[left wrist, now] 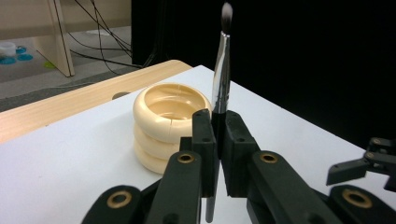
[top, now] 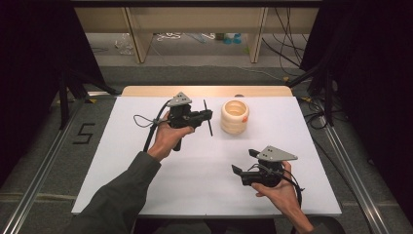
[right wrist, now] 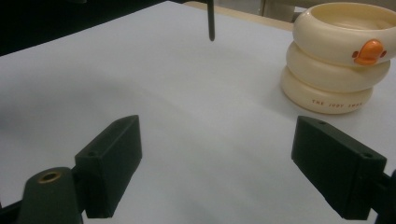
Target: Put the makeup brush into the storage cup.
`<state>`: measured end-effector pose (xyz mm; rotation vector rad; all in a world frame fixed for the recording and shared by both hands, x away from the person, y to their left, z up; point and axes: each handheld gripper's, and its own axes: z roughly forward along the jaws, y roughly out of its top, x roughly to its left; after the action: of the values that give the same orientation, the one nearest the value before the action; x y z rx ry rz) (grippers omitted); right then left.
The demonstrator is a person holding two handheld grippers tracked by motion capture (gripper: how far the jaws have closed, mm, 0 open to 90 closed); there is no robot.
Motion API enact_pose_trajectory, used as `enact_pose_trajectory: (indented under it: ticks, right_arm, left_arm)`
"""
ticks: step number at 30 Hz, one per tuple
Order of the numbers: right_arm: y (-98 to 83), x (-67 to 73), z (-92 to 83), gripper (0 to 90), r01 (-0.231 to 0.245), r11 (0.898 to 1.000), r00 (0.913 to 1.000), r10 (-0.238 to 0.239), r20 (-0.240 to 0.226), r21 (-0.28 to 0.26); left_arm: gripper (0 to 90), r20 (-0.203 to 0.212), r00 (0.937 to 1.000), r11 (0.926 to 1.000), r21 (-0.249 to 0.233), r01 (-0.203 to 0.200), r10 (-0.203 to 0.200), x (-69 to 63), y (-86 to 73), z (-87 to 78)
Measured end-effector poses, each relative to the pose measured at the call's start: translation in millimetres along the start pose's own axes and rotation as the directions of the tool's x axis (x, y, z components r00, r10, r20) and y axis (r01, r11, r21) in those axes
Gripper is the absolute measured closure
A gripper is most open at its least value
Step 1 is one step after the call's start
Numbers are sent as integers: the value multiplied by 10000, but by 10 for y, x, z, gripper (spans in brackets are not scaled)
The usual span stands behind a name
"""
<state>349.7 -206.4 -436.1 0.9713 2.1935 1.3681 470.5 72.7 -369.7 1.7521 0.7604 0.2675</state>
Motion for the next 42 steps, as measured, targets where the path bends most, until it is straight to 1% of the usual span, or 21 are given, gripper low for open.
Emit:
enact_pose_trajectory:
  ticks: [1, 6, 8, 11, 13, 17, 19, 20, 21, 22, 24, 26, 29, 30, 31, 32, 34, 36, 39, 40, 42]
  right_arm:
    - [-3, -2, -2, 171, 14, 10000, 10000, -14, -2, 4]
    - [-1, -1, -7, 172, -6, 10000, 10000, 6, -19, -8]
    - [-1, -1, -6, 173, 8, 10000, 10000, -8, -26, -1]
    - [-3, -3, -1, 175, 4, 10000, 10000, -4, -25, 14]
    - [-2, 0, 0, 175, 2, 10000, 10000, -2, -40, 7]
    - [-4, -3, 4, 178, -18, 10000, 10000, 19, -57, 33]
    - [-12, -7, 25, 178, 5, 9999, 10000, -6, -79, -127]
    - [-11, -8, 22, 179, 20, 10000, 10000, -20, -78, -60]
    - [-6, -5, 8, 179, 31, 9999, 10000, -31, -2, 113]
    - [-6, -4, 6, 181, 29, 9999, 10000, -29, 14, 142]
    - [-7, -3, 19, 182, 16, 10000, 9999, -15, -127, 67]
    - [-3, 2, 7, 183, 16, 9998, 10000, -16, -22, 205]
    - [-4, -1, 7, 183, 14, 9998, 10000, -14, -17, 196]
    - [-13, -2, 35, 183, -11, 9999, 9999, 10, -122, -115]
    - [-14, -5, 35, 183, 8, 9999, 9999, -9, -119, -127]
    - [-14, -6, 36, 183, -1, 9999, 9999, -1, -115, -126]
    - [-11, -8, 23, 183, 15, 10000, 10000, -15, -83, 91]
    - [-8, -6, 23, 183, 25, 9999, 9999, -24, -119, 110]
    - [-7, -1, 20, 183, -35, 9999, 9999, 37, -142, 148]
    - [-8, -6, 22, 183, 47, 9999, 9999, -46, -105, 89]
    - [-9, -6, 24, 182, 35, 9999, 9999, -34, -106, 101]
  left_arm:
    - [849, 32, 10000, 10000, 27, 66, -66, 5, 15, 24]
    - [849, 14, 10000, 9999, 140, -54, 54, 33, 85, 149]
    - [849, -90, 10000, 9999, 157, -26, 27, 35, 106, 195]
    - [849, -212, 9997, 9997, 228, -122, 127, 61, 153, 251]
    - [849, -150, 9999, 9999, 118, 67, -65, 90, 176, 288]
    - [849, -273, 9996, 9997, 233, 34, -27, 114, 211, 342]
    - [849, -291, 9996, 9998, 193, 69, -63, 121, 233, 362]
    - [849, -276, 9996, 9997, 221, 57, -51, 124, 243, 369]
    - [849, -299, 9995, 9997, 211, 87, -81, 119, 251, 380]
    - [849, -294, 9995, 9997, 222, 90, -84, 119, 257, 393]
    - [849, -348, 9994, 9996, 292, 7, 4, 122, 270, 416]
    - [849, -385, 9993, 9995, 314, -5, 17, 122, 288, 444]
    - [849, -355, 9993, 9996, 293, -59, 69, 108, 319, 488]
    - [849, -302, 9995, 9996, 278, -63, 72, 103, 329, 499]
    - [849, -376, 9992, 9995, 284, -131, 141, 96, 340, 509]
    - [849, -393, 9991, 9993, 338, -172, 186, 93, 350, 514]
    - [849, -426, 9989, 9993, 325, -171, 184, 86, 368, 533]
    - [849, -369, 9992, 9997, 221, -128, 136, 81, 384, 553]
    - [849, -436, 9988, 9996, 166, -220, 227, 77, 410, 581]
    - [849, -399, 9991, 9998, 144, -147, 153, 77, 418, 592]
    - [849, -426, 9990, 9999, 89, -143, 147, 83, 429, 613]
